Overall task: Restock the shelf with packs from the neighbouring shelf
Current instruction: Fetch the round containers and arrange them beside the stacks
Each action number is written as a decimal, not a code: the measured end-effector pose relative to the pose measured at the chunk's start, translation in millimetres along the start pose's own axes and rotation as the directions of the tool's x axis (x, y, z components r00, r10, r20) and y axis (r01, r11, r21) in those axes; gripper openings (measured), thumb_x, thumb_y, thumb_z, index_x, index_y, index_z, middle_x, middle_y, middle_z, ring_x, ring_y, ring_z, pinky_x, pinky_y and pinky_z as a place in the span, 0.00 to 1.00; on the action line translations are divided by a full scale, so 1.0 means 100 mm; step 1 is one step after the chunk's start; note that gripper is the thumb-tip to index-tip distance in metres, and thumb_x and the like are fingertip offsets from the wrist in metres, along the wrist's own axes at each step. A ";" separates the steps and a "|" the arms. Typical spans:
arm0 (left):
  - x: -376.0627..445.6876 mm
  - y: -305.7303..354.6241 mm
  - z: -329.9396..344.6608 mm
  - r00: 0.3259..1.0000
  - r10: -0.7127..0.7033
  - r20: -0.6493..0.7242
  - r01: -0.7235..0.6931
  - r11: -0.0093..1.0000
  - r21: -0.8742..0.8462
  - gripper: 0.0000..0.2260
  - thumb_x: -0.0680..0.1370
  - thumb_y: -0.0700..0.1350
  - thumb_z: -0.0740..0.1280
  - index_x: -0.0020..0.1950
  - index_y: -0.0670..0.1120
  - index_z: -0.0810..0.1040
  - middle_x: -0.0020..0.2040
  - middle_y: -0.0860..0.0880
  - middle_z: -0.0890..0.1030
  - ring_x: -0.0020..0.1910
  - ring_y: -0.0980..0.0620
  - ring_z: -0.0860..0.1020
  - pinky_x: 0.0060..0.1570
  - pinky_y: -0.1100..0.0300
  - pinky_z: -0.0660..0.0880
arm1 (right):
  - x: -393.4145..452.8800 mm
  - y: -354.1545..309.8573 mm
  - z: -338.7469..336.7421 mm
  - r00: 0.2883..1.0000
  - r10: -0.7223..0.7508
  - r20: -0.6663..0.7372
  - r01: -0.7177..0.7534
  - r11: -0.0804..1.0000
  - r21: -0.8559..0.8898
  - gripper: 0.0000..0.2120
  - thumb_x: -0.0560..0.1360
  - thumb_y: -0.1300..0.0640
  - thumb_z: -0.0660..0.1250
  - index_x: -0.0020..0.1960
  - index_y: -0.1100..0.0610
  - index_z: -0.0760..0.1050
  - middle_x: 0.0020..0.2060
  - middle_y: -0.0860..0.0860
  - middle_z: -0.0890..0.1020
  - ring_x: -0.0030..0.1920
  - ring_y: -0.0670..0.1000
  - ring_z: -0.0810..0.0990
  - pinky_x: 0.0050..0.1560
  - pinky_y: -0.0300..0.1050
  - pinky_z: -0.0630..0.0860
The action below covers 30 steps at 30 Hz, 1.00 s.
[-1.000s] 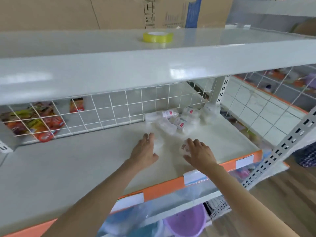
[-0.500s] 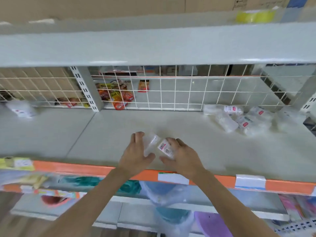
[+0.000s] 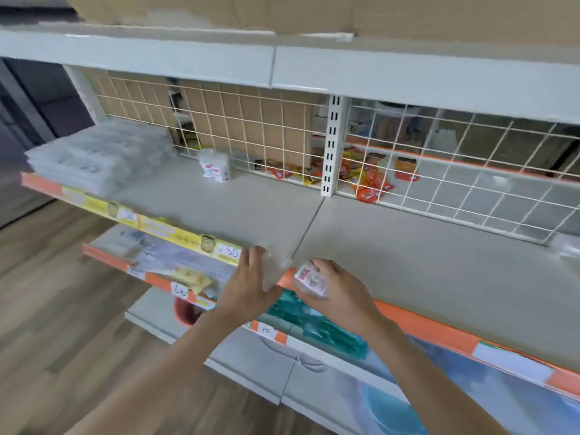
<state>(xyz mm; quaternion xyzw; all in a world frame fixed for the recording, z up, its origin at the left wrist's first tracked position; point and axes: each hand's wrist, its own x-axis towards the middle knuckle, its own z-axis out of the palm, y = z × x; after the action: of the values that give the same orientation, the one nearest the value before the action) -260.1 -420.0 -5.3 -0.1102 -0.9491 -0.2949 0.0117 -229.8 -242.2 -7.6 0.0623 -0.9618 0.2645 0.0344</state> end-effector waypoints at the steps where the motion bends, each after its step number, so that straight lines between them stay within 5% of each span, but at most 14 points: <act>1: -0.03 -0.17 -0.10 1.000 -0.016 0.004 0.016 1.000 0.009 0.25 0.70 0.42 0.68 0.63 0.42 0.62 0.57 0.45 0.65 0.54 0.41 0.71 0.46 0.55 0.67 | 0.07 -0.14 0.09 1.000 -0.017 0.012 0.017 1.000 -0.001 0.27 0.72 0.44 0.67 0.66 0.51 0.64 0.60 0.48 0.73 0.57 0.53 0.74 0.50 0.46 0.71; 7: -0.11 -0.94 -0.58 0.990 -0.136 -0.025 0.137 0.990 0.034 0.26 0.70 0.43 0.68 0.64 0.44 0.61 0.57 0.45 0.65 0.55 0.41 0.71 0.43 0.54 0.68 | 0.44 -0.82 0.54 0.991 -0.099 0.088 0.099 0.995 0.015 0.29 0.72 0.45 0.67 0.69 0.51 0.63 0.64 0.47 0.71 0.61 0.50 0.72 0.53 0.42 0.68; 12: -0.10 -1.39 -0.69 0.968 -0.246 -0.039 0.247 0.969 0.010 0.25 0.70 0.46 0.68 0.63 0.46 0.60 0.55 0.49 0.65 0.53 0.44 0.72 0.54 0.48 0.70 | 0.86 -1.07 0.80 0.982 -0.148 0.120 0.142 0.988 0.059 0.29 0.71 0.46 0.67 0.69 0.49 0.62 0.64 0.45 0.71 0.63 0.49 0.71 0.55 0.43 0.69; 18: 0.34 -1.77 -0.89 0.960 -0.272 -0.066 0.272 0.962 -0.008 0.24 0.72 0.44 0.66 0.65 0.44 0.60 0.59 0.47 0.65 0.55 0.43 0.71 0.49 0.55 0.68 | 1.70 -1.21 1.08 0.981 -0.184 0.057 0.179 0.981 0.075 0.28 0.70 0.47 0.69 0.66 0.52 0.65 0.60 0.48 0.73 0.60 0.52 0.72 0.53 0.45 0.70; 25: 1.25 -2.09 -1.34 0.971 -0.179 -0.158 0.182 0.983 0.009 0.26 0.72 0.44 0.68 0.66 0.43 0.60 0.61 0.46 0.64 0.58 0.44 0.70 0.47 0.60 0.64 | 2.61 -1.19 1.29 0.995 -0.069 0.066 0.073 0.995 -0.062 0.26 0.72 0.47 0.67 0.66 0.54 0.64 0.59 0.53 0.72 0.60 0.55 0.70 0.54 0.47 0.69; 30: 1.67 -2.22 -1.22 0.988 -0.139 -0.074 0.136 0.990 -0.043 0.27 0.72 0.44 0.69 0.67 0.42 0.60 0.62 0.45 0.65 0.58 0.44 0.70 0.48 0.62 0.64 | 2.84 -0.99 1.25 0.998 0.066 -0.014 -0.067 0.975 -0.211 0.26 0.72 0.45 0.64 0.66 0.54 0.64 0.59 0.54 0.73 0.59 0.55 0.71 0.53 0.46 0.69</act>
<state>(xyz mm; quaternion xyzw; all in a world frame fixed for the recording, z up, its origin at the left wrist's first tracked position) -476.6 -633.0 -13.4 -0.0334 -0.9474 -0.3171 0.0258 -501.8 -419.6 -36.2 0.0252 -0.9858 0.1622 0.0354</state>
